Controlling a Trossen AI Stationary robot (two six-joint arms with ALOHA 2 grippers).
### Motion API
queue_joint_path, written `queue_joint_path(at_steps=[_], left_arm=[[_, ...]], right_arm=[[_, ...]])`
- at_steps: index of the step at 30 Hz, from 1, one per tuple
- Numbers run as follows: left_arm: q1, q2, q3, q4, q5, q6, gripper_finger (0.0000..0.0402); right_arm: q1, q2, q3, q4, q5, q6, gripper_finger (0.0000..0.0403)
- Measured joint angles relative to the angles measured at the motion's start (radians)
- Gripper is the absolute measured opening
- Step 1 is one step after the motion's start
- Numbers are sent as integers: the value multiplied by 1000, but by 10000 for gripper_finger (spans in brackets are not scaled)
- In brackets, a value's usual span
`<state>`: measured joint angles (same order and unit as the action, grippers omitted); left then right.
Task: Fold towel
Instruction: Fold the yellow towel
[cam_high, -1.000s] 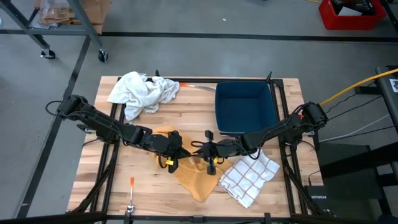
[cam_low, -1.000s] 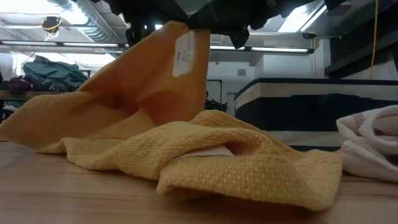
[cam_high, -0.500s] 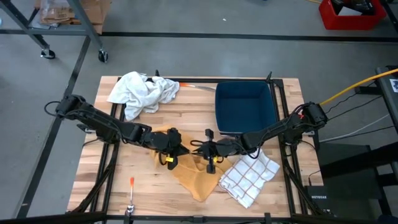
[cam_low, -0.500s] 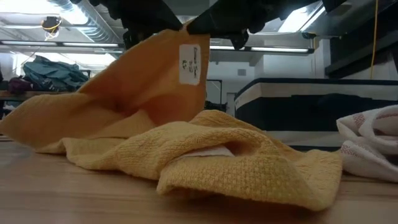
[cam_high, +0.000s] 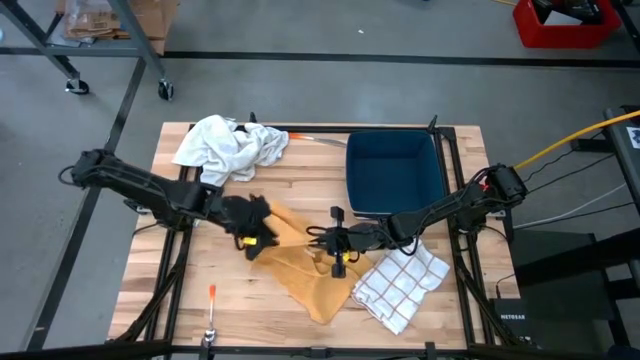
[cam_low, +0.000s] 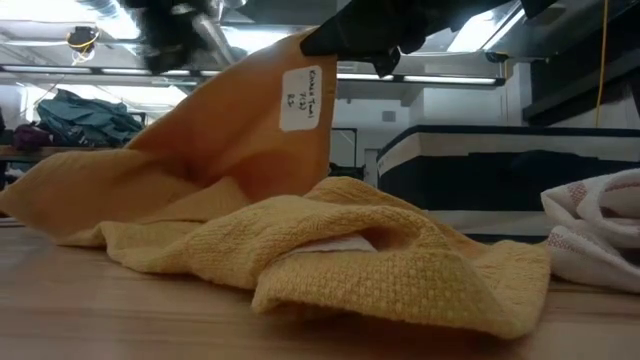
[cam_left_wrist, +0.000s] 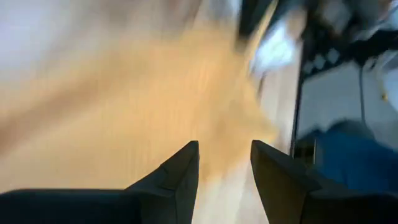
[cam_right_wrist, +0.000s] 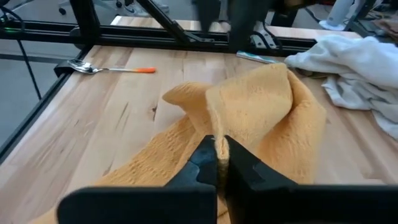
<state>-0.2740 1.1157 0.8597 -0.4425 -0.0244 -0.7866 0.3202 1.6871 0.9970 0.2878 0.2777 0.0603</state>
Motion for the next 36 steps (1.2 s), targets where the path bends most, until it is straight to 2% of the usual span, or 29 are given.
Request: queue_joint_path(at_steps=[4, 7, 12, 17, 24, 30, 36], left_arm=[[-46, -17, 0, -200, 54, -245, 133], [-82, -16, 0, -290, 78, -408, 131], [-141, -5, 0, -333, 83, -601, 131], [-209, 44, 0, -332, 19, -730, 131], [-265, 166, 0, -307, -5, -811, 131], [-270, 275, 0, -206, -11, -803, 131], [-270, 347, 0, -204, -13, -802, 131]], right_arm=[[0, 0, 0, 0, 1, -17, 12], [0, 0, 0, 1, 1, -17, 7], [0, 0, 0, 1, 1, -17, 12], [0, 0, 0, 1, 2, -17, 14], [0, 0, 0, 1, 2, -18, 9], [0, 0, 0, 1, 2, -18, 14], [0, 0, 0, 1, 1, -18, 10]])
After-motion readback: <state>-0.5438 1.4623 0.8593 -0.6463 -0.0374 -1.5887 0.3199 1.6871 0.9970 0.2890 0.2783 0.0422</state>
